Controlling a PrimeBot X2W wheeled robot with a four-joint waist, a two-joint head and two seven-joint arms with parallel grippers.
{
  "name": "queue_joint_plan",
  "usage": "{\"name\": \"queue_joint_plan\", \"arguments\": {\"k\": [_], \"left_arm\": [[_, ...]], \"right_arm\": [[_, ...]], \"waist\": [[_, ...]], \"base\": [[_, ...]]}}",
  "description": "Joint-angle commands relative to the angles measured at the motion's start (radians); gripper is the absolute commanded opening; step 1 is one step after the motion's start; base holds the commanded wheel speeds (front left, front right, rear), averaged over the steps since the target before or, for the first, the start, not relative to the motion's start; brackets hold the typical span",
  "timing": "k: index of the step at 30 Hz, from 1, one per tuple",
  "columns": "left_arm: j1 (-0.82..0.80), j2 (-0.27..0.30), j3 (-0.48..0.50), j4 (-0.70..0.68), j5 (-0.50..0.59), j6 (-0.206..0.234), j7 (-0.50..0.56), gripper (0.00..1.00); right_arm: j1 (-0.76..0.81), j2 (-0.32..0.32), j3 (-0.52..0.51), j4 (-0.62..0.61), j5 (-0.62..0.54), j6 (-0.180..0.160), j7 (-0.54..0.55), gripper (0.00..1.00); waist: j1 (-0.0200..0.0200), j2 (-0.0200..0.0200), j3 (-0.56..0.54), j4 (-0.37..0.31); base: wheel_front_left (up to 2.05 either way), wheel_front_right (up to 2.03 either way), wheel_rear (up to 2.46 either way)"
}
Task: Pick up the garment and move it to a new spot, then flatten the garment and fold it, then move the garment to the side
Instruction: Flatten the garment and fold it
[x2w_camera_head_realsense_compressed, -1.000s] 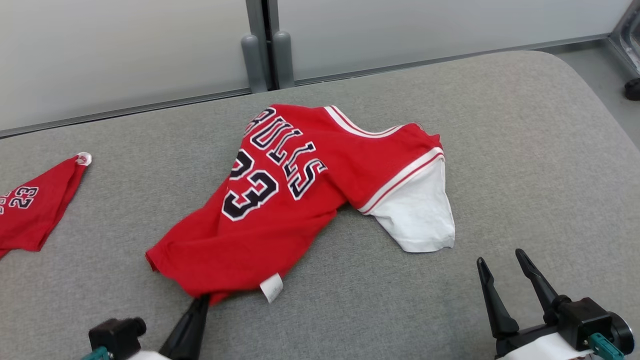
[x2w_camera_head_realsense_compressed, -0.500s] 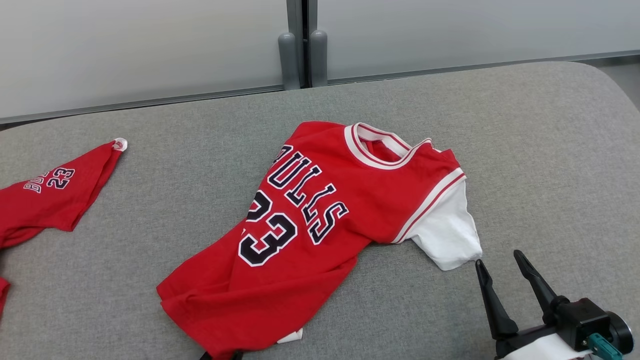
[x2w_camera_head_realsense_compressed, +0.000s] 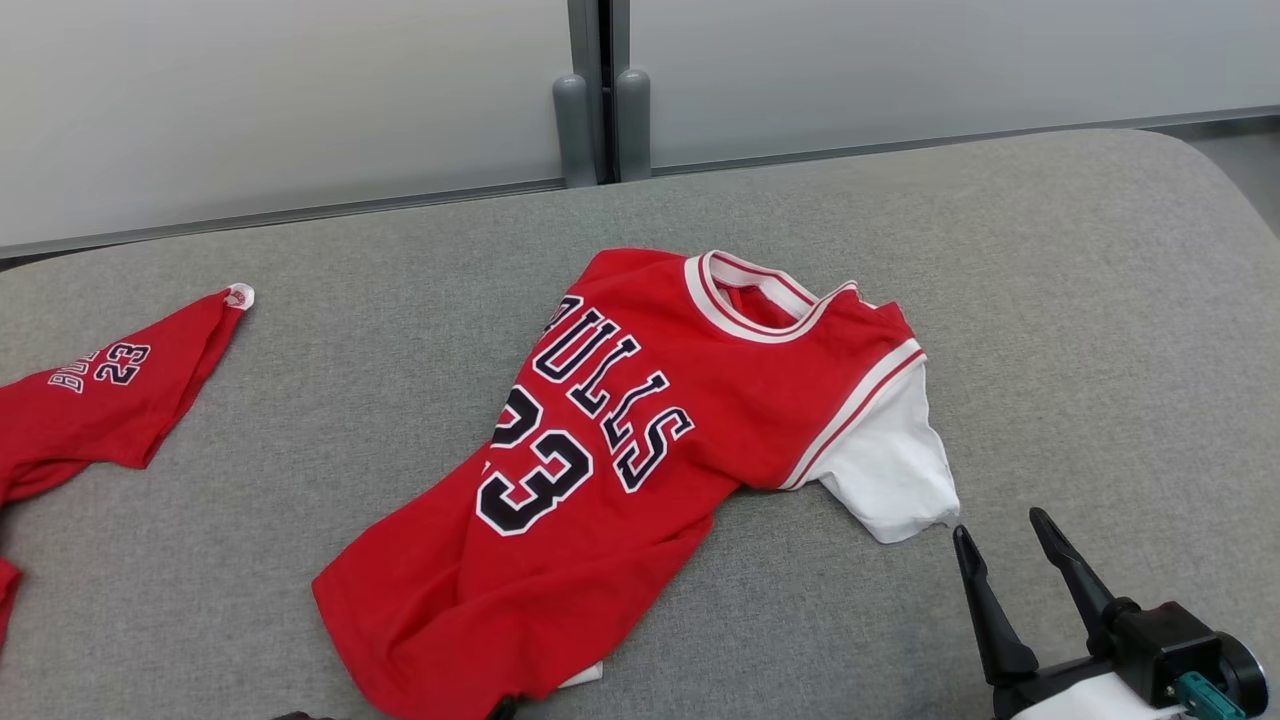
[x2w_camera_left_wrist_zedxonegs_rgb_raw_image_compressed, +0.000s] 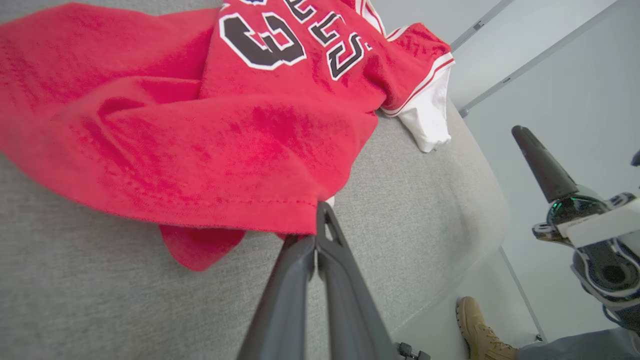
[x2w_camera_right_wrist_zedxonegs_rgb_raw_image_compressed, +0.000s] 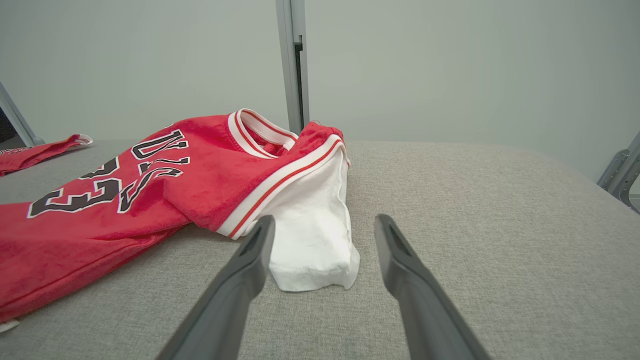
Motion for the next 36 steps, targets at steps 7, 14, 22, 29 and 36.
{"name": "queue_joint_plan", "arguments": {"k": [7, 14, 22, 29, 36], "left_arm": [[0.074, 0.039, -0.045, -0.214, -0.061, -0.012, 0.061, 0.0], [0.063, 0.035, -0.008, -0.242, -0.14, 0.009, 0.047, 0.0], [-0.128, -0.014, 0.031, 0.122, -0.128, 0.051, 0.038, 0.0], [-0.106, -0.052, 0.064, 0.228, -0.152, 0.039, -0.049, 1.0], [0.001, -0.036, 0.066, 0.128, -0.14, 0.063, -0.072, 1.0]], "right_arm": [[0.007, -0.006, -0.008, -0.003, -0.002, 0.0, -0.005, 1.0], [0.001, -0.005, -0.004, -0.008, -0.001, 0.0, -0.005, 1.0], [-0.027, -0.012, 0.025, 0.007, 0.004, 0.0, -0.005, 1.0], [-0.011, -0.007, 0.003, 0.011, 0.004, 0.0, -0.005, 1.0], [0.01, -0.001, -0.005, 0.01, 0.006, 0.0, -0.005, 1.0]], "waist": [[0.0, 0.0, -0.009, 0.016], [0.0, 0.0, 0.01, 0.038], [0.0, 0.0, 0.027, 0.013], [0.0, 0.0, 0.018, -0.034], [0.0, 0.0, 0.015, -0.029]], "base": [[0.0, 0.0, 0.0], [0.0, 0.0, 0.0], [0.0, 0.0, 0.0], [0.0, 0.0, 0.0], [0.0, 0.0, 0.0]]}}
